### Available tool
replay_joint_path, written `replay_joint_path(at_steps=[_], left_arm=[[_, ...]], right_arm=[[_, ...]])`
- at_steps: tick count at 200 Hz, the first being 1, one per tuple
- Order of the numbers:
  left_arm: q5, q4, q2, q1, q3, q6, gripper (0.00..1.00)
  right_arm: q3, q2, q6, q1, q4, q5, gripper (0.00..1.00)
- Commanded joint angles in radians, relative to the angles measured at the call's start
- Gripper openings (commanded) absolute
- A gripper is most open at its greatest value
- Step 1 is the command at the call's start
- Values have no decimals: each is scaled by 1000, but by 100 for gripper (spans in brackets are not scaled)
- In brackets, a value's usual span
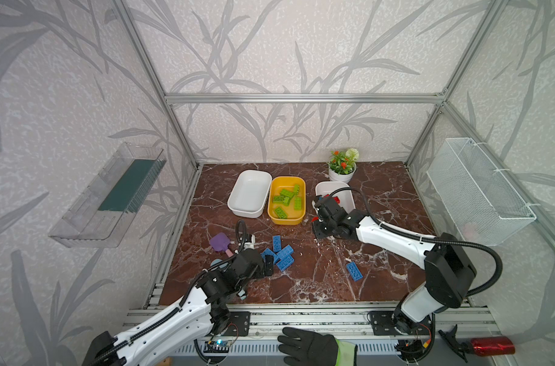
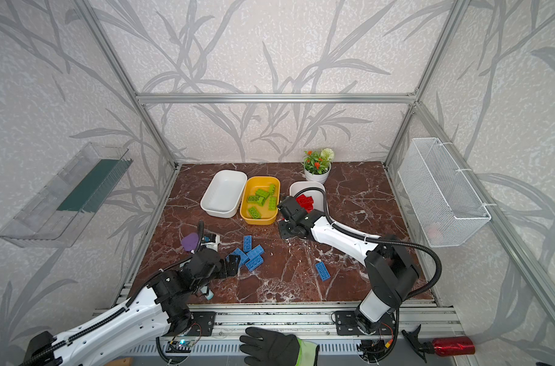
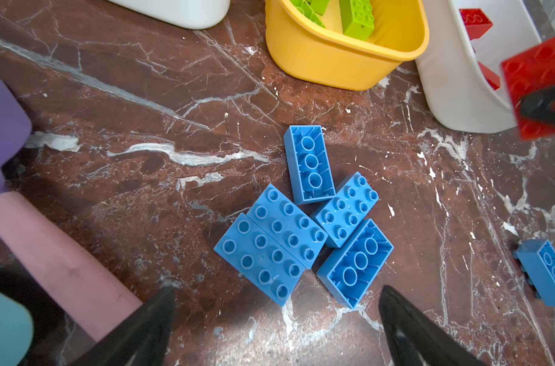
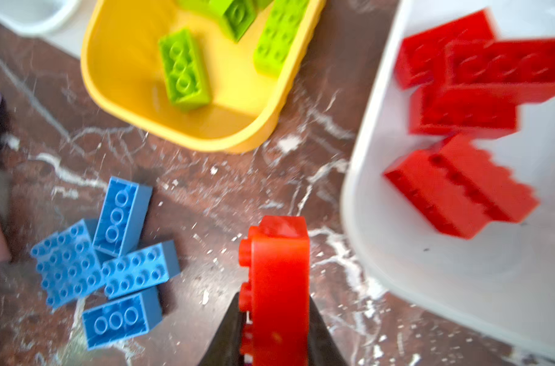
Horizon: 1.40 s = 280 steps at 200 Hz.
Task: Sort the legos into containers by color
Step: 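Carry the red brick with the right gripper and release it into the white tray, then grasp a blue brick with the left gripper while the right gripper withdraws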
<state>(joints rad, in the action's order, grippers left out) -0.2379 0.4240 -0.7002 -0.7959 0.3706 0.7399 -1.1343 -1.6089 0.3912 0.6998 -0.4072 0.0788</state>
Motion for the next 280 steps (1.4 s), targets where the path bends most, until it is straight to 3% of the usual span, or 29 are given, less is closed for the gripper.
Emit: replay_joint_path(at_steps=[1,39,85,98,111,130,144,206,245,253,280], left_arm=[[-22,-47,-51,6,53,-23,99],[-42,-93,-183,7,105,-42,99],[-46,-112,-345,17,182,-71,99],[-42,-124,-373,20,190,-72,99],[-40,-129,-390,23,197,-72,99],[-38,-114,-398,26,209,-72,99],[-41,-102,-389,27,212,-76,99],[-31,-93,-397,44,215,-87,99],[-12,-130,-468,55,244,-112,99],[-8,-142,-488,58,250,-121,99],[7,-173,-571,81,283,-158,99]], right_arm=[[-44,0,-56,-95,18,-13,24],[-126,-108,-67,-223,37,-69,24],[-250,-290,-74,-289,7,-163,25],[-285,-319,-68,-296,-26,-174,32],[-289,-317,-68,-295,-26,-181,47],[-267,-271,-68,-295,-6,-190,70],[-251,-230,-68,-294,-6,-182,78],[-94,14,-60,-270,-31,-162,85],[66,192,-27,-240,-25,-183,92],[94,224,-18,-227,-27,-175,100],[189,305,27,-210,-12,-205,99]])
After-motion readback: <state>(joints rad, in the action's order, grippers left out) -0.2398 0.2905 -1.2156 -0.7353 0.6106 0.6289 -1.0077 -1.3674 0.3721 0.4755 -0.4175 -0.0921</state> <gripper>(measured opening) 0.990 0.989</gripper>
